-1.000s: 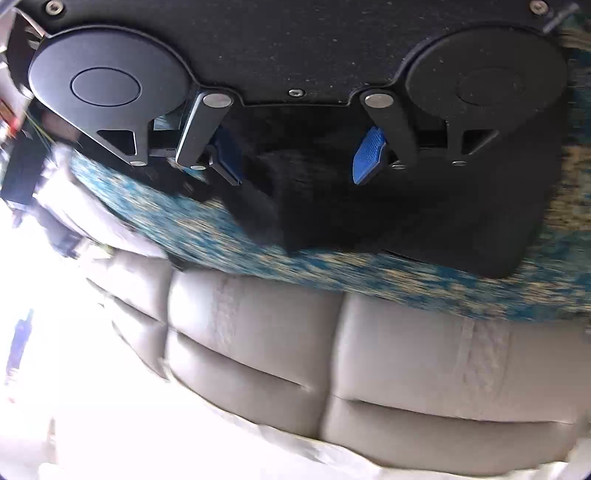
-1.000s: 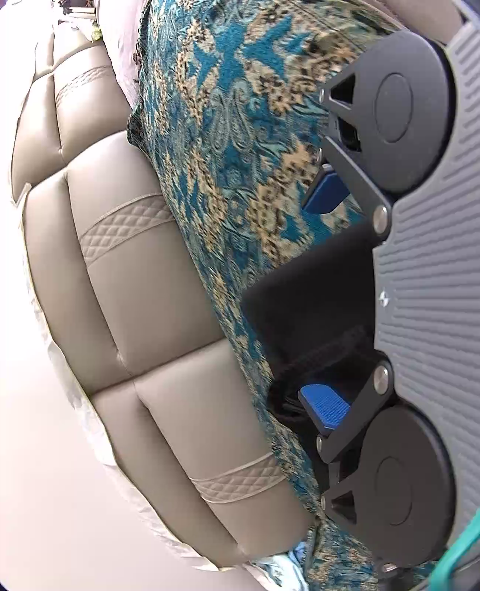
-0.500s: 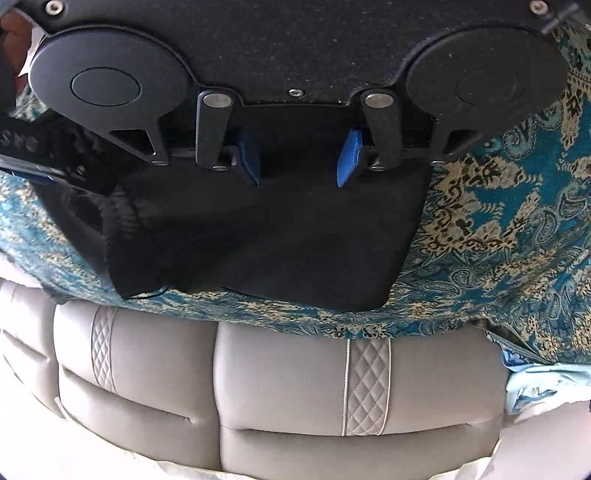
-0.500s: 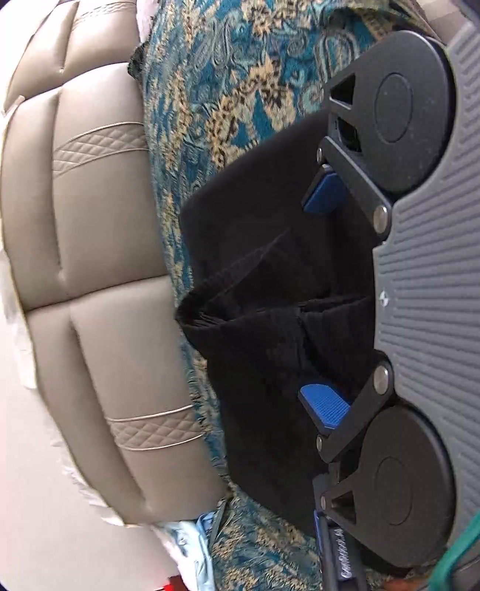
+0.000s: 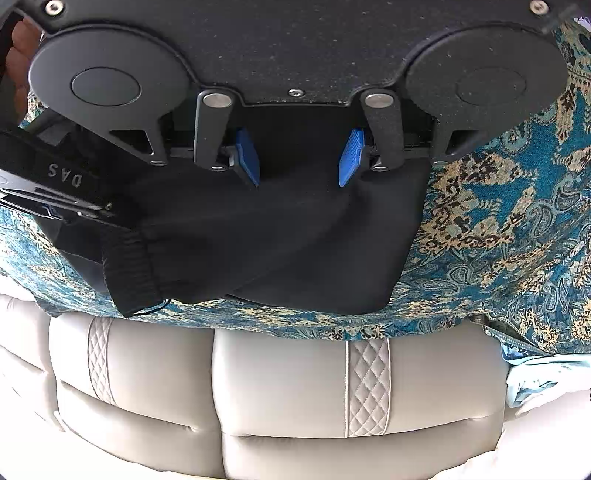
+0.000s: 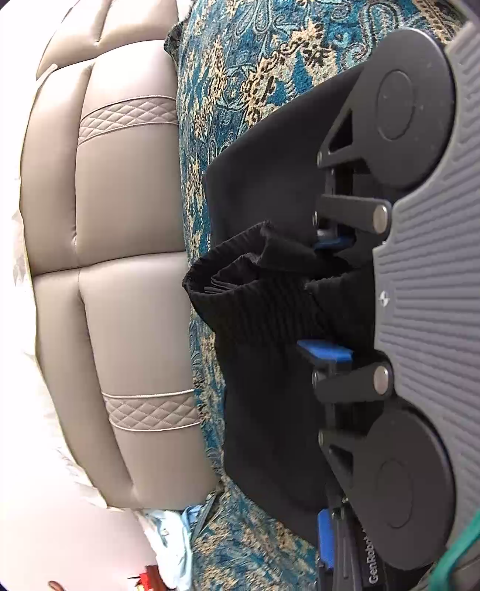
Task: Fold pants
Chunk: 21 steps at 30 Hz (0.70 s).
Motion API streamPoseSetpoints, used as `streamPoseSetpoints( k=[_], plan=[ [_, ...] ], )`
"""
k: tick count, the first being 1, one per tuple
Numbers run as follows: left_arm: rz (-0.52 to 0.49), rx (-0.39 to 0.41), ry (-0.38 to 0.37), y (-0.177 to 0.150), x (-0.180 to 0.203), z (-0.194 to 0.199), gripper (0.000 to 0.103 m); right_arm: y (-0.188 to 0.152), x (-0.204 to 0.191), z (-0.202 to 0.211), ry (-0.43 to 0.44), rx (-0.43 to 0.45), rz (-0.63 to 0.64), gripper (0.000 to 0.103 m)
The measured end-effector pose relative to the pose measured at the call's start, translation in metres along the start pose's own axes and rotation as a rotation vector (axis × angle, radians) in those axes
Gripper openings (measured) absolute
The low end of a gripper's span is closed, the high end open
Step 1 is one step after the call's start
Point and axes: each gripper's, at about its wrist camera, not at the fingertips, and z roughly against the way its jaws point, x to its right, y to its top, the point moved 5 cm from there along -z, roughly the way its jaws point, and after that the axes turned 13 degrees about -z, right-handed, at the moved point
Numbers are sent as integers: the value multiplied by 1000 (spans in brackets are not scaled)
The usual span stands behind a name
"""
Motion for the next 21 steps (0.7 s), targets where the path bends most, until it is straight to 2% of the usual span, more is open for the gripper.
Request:
streamPoseSetpoints(
  k=[2, 6, 13, 21],
  plan=[
    [11, -1, -10, 3, 0, 1, 44, 3, 0, 5, -3, 25, 9, 33],
    [36, -3, -40, 6, 1, 2, 44, 7, 4, 14, -19, 59, 18, 30],
    [12, -1, -72, 5, 16, 5, 43, 14, 34, 23, -96, 71, -65, 30],
    [-40, 1, -105, 0, 33, 8, 42, 18, 70, 26, -118, 47, -202, 32]
  ],
)
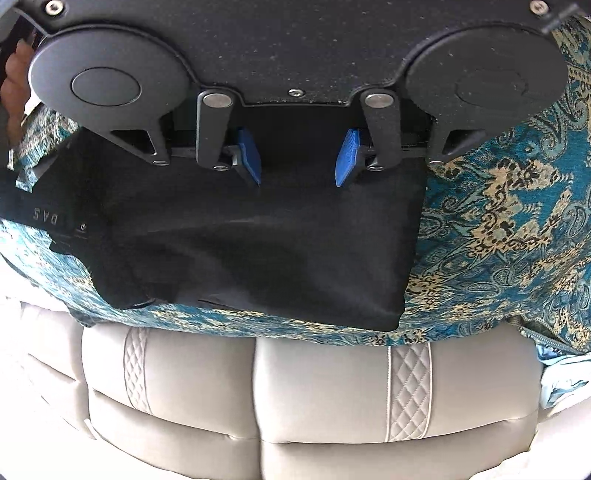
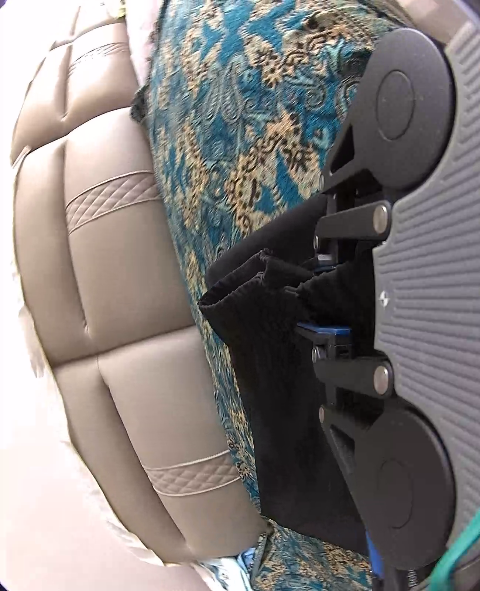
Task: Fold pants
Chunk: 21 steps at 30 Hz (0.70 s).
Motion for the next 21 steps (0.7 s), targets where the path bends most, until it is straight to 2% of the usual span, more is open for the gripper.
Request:
streamPoseSetpoints(
  k=[3, 8, 13, 15, 17, 21],
  plan=[
    [-17, -1, 0, -2, 3, 2, 42, 3, 7, 0, -8, -10, -21, 39],
    [-12, 33, -23, 12, -8, 4, 43, 5, 6, -2, -17, -15, -10, 39],
    [-52, 101, 54, 50, -34, -17, 43, 7, 2, -5, -27, -14, 19, 39],
    [-28, 95, 66, 61, -46, -33, 42, 8, 3, -6, -27, -15, 12, 39],
    [5, 86, 82, 68, -57, -48, 37, 9, 4, -7, -31, -13, 9, 39],
    [31, 89, 112, 72, -68, -67, 36, 10, 7, -8, -41, -13, 2, 39]
  ],
)
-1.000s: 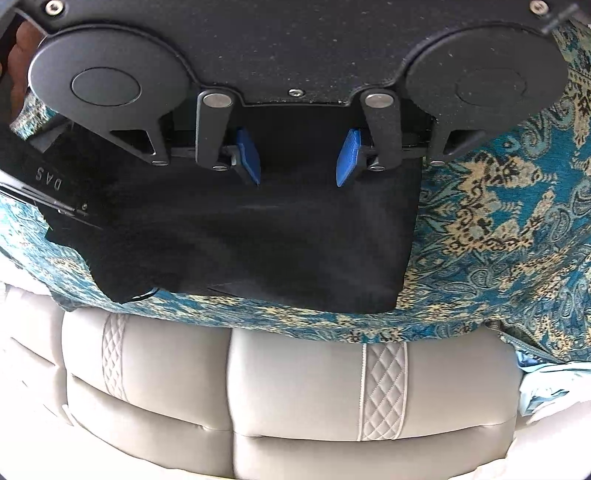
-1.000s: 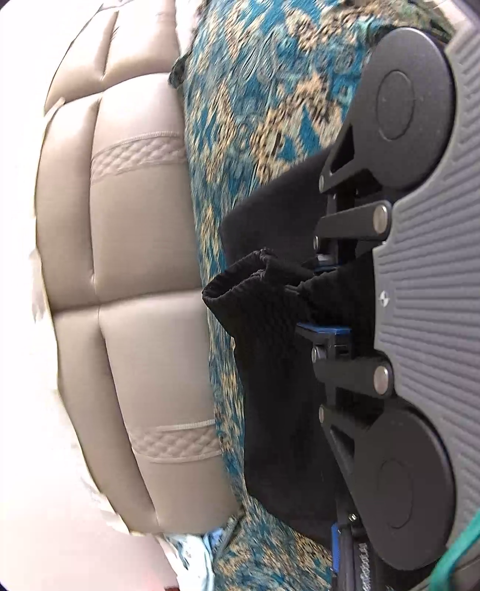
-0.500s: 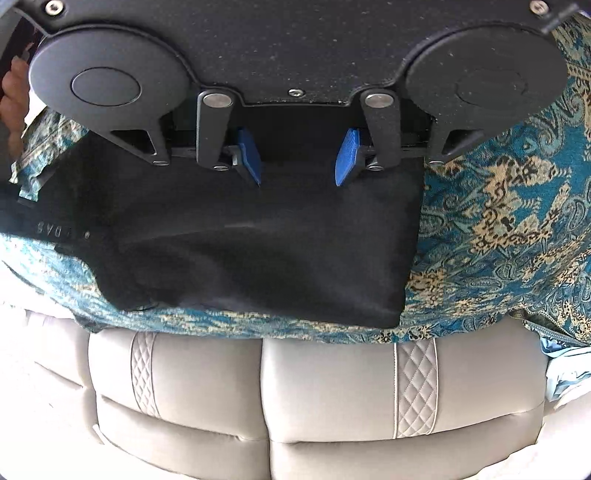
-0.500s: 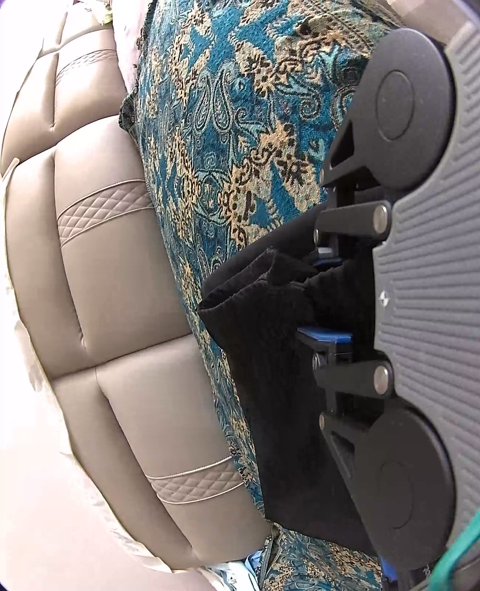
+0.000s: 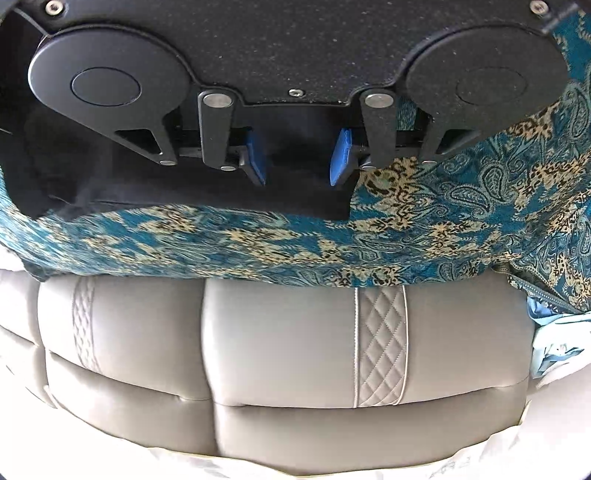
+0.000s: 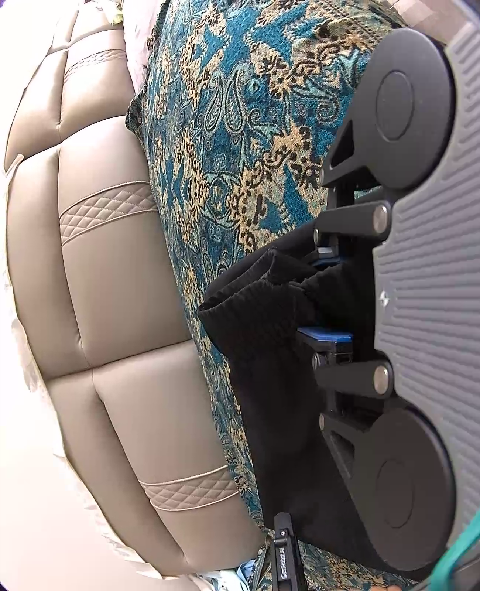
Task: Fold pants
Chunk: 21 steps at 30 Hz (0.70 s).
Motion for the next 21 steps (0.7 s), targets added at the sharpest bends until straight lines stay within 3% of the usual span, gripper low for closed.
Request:
streamPoseSetpoints(
  k=[1, 3, 5, 6, 8, 10, 12, 16, 21],
  plan=[
    [-3, 2, 6, 0, -1, -3, 36, 0, 1, 0, -2, 0, -4, 40],
    [-18, 7, 17, -1, 1, -6, 36, 2, 3, -1, -11, 3, -12, 56],
    [-38, 13, 24, -3, 6, -7, 36, 3, 6, 0, -22, 9, -20, 63],
    [-48, 14, 27, -3, 8, -8, 36, 4, 8, 0, -28, 13, -27, 76],
    [-63, 15, 30, -4, 11, -8, 36, 8, 12, 0, -77, 43, -29, 91],
    [-67, 13, 29, -4, 12, -9, 37, 14, 15, -3, -168, 72, 2, 92],
    [-66, 9, 28, -5, 13, -9, 37, 22, 18, -7, -189, 65, 11, 93],
    [-75, 4, 25, -3, 14, -9, 40, 44, 13, -10, -147, 58, 47, 97],
    [-80, 0, 27, -3, 15, -11, 41, 63, -12, -19, -38, 37, 189, 101]
  ],
)
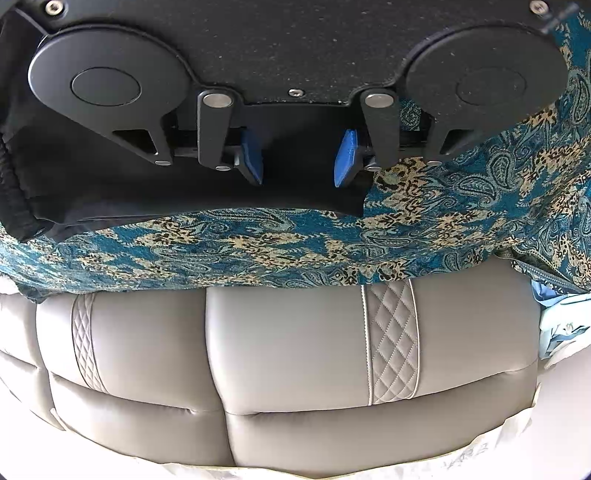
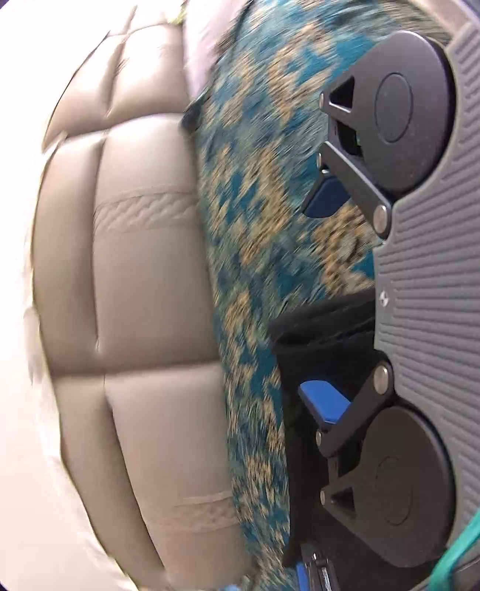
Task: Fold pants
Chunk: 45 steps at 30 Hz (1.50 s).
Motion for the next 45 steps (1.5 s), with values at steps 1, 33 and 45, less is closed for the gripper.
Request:
streamPoseSetpoints(
  k=[1, 33, 45],
  plan=[
    [-2, 0, 1, 0, 0, 0, 41, 3, -6, -4, 27, -6, 34, 101],
    [-31, -95, -40, -93, 28, 121, 54, -7, -5, -66, 137, -275, 21, 103],
    [210, -125, -208, -30, -50, 37, 44, -5, -10, -71, 274, -311, 65, 82]
  ],
)
